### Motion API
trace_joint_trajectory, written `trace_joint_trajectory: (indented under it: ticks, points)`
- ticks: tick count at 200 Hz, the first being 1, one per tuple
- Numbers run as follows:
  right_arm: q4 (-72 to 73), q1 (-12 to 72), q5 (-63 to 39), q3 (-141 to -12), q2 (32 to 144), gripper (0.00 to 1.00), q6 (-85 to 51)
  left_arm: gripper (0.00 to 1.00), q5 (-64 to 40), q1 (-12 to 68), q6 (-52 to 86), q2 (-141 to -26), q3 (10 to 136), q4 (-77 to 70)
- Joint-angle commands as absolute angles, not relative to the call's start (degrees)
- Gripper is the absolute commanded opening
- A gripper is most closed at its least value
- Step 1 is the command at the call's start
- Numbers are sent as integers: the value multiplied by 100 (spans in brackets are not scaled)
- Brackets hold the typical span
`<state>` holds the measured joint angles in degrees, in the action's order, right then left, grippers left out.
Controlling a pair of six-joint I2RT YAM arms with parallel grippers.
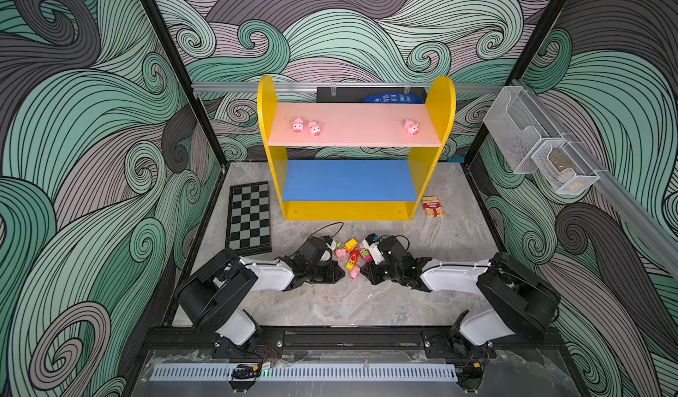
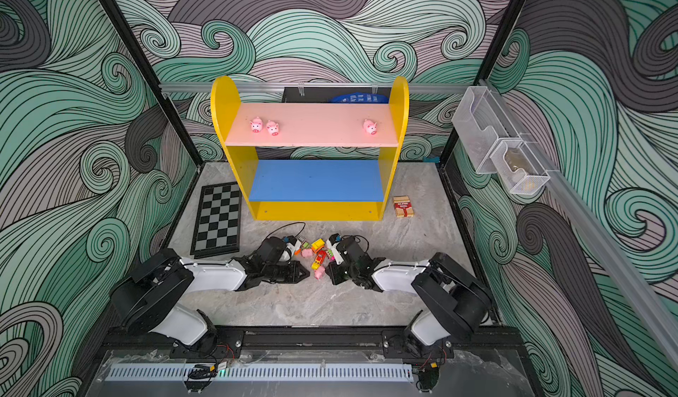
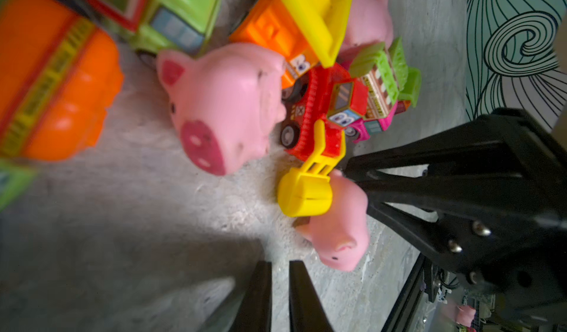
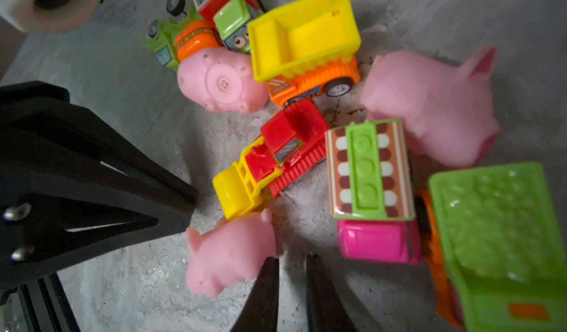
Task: Organize plastic toys on shelves
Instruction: Pick up the plastic toy at the center of the board.
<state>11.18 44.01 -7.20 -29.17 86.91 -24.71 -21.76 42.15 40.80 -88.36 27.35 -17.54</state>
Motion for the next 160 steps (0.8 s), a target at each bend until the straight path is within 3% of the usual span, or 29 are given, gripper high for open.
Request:
trace_joint_trajectory:
  ticks: [1,102,160]
  points:
    - [1181,4473,-690,-3006,8787,21,-2517,18,-2264,4270,4086,-9030,2870,-1844]
    - [1187,4473,-220,-2639,8217,32,-2767,21,-1960,4280,4034,-8879,2963,-1515]
    - [1196,4497,-1118,-2732,8095,37,-2634,20,-1534,4280,4082,-8564,2931,-1379]
